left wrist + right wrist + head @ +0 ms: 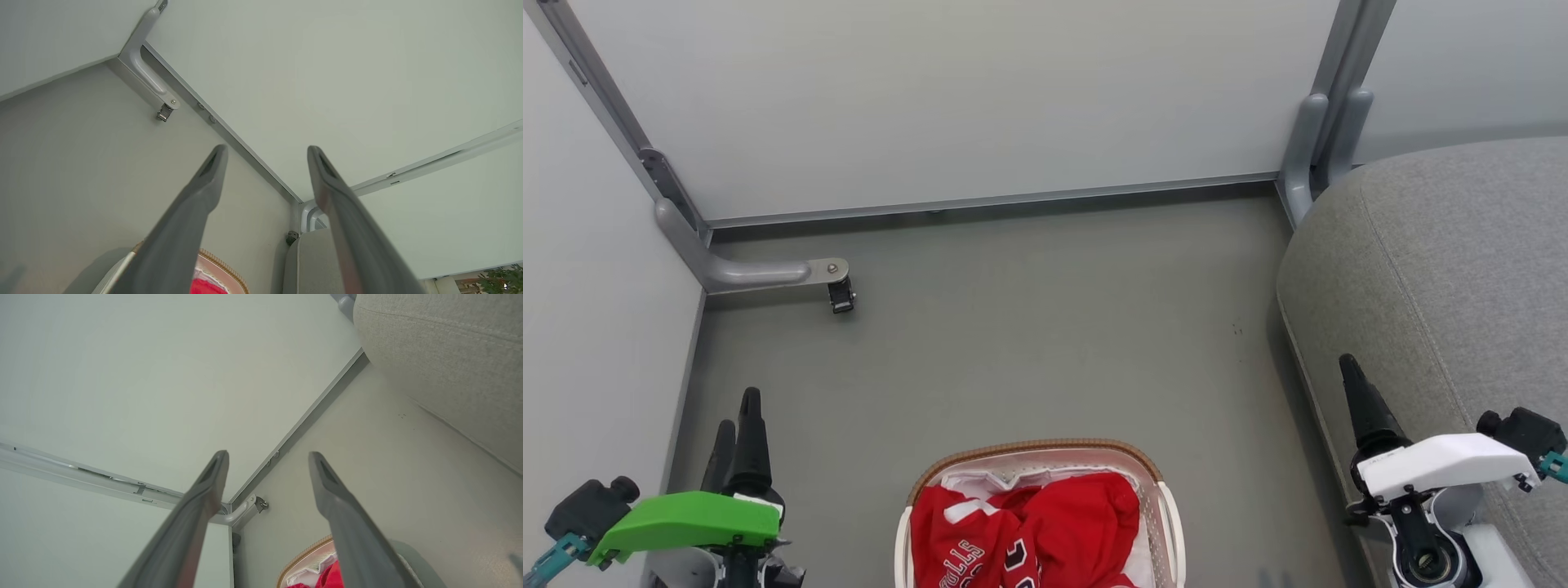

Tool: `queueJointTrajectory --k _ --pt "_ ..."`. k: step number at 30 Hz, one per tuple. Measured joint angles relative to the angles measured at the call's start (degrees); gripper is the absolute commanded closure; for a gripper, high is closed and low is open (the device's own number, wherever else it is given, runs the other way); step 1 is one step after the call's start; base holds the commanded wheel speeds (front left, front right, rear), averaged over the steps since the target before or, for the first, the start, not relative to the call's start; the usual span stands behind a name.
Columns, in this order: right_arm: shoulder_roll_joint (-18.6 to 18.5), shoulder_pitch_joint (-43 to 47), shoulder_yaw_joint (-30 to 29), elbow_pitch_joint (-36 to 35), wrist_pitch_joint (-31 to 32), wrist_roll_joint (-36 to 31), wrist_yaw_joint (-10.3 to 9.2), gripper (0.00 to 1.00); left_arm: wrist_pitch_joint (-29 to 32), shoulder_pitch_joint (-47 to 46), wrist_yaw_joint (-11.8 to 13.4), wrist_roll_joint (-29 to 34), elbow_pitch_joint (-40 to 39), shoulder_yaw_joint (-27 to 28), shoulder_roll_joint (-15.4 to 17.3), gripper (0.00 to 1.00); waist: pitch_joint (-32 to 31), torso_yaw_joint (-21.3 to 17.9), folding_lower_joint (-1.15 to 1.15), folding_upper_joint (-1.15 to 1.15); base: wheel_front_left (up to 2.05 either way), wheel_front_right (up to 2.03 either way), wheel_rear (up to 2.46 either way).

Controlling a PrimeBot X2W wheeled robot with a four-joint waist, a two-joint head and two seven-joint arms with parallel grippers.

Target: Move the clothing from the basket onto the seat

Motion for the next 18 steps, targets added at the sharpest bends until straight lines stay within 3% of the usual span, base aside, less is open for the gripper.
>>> queueJointTrajectory --k 18 --pt "-1.0 -0.9 3.8 1.9 -3.5 -15.5 0.01 0.00 -3.5 0.0 0.4 16.8 0.7 -3.9 1.7 0.00 0.3 -0.4 0.00 0.00 0.00 0.00 0.00"
